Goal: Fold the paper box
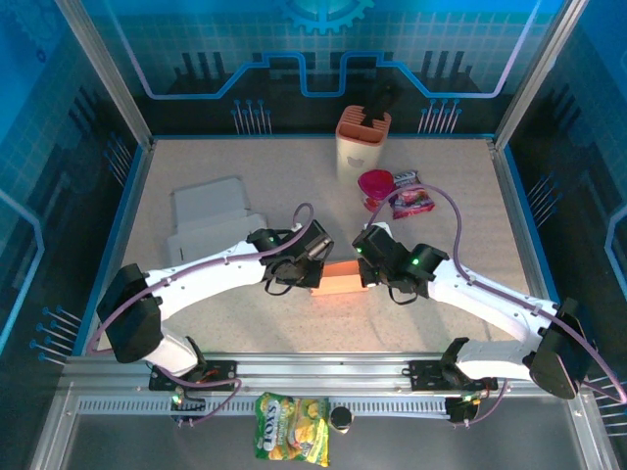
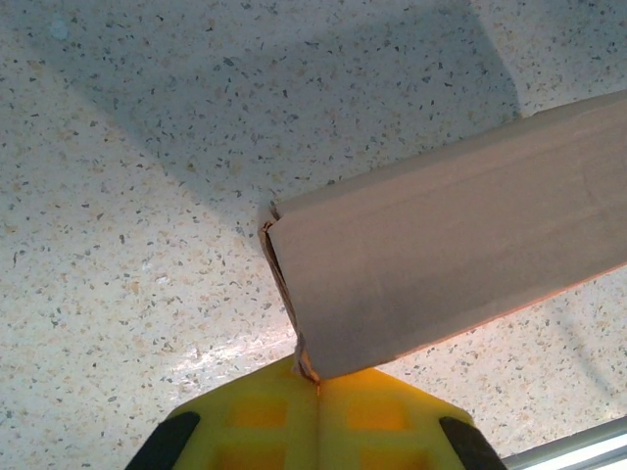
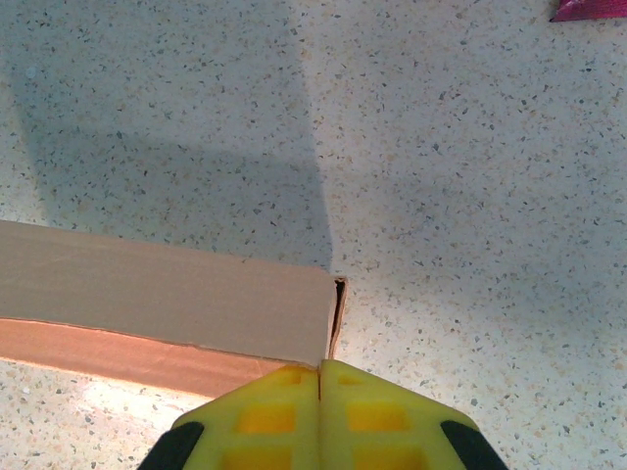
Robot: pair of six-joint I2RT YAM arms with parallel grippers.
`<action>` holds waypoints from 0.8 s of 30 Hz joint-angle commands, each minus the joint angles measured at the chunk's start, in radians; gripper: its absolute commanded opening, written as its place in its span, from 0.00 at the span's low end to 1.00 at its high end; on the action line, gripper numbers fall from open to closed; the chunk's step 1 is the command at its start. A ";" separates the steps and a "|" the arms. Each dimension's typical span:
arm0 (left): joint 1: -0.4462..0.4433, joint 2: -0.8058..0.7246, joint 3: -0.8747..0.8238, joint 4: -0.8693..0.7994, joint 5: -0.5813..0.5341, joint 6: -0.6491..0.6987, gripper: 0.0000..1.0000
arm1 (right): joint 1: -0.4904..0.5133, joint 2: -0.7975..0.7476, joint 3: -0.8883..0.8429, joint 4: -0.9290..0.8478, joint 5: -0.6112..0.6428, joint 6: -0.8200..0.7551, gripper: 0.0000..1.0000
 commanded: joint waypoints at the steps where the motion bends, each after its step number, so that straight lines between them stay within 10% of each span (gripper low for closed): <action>1: 0.002 -0.016 -0.030 0.019 0.035 -0.006 0.01 | 0.023 -0.009 -0.007 0.021 -0.015 0.002 0.00; 6: -0.001 -0.017 -0.051 0.036 0.032 -0.021 0.00 | 0.024 -0.025 -0.024 0.013 -0.023 0.019 0.00; 14: -0.029 -0.026 -0.048 0.018 -0.054 -0.050 0.00 | 0.023 -0.186 -0.077 -0.018 -0.104 0.094 0.50; 24: -0.066 -0.023 -0.051 0.027 -0.102 -0.086 0.00 | -0.104 -0.452 -0.246 0.181 -0.351 0.600 0.79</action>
